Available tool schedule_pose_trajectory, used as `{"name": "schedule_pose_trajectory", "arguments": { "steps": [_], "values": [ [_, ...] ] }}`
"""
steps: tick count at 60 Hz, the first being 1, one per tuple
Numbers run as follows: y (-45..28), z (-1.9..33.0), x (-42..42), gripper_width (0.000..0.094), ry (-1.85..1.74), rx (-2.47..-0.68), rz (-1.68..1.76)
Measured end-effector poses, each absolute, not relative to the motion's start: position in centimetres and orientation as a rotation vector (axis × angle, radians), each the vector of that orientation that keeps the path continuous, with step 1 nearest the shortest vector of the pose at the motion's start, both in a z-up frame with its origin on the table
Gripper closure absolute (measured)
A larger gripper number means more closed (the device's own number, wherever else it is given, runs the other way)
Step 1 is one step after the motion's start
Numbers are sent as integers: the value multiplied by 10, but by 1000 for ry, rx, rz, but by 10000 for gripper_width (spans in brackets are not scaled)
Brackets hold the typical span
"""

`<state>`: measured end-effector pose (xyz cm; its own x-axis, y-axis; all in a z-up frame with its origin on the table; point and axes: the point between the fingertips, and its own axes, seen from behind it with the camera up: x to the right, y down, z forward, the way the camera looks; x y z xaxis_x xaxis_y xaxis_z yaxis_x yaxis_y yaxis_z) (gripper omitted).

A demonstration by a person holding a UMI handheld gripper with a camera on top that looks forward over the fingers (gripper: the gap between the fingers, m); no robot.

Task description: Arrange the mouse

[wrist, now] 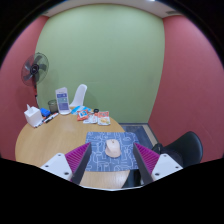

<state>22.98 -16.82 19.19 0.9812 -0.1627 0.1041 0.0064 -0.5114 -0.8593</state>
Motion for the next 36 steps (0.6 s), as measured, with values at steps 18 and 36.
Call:
{"name": "schedule_pose_trajectory", "arguments": {
  "steps": [18,36],
  "values": [
    [-261,222,193,95,76,-2104,-221],
    [-291,234,187,98,66,-2099,-249]
  ]
}}
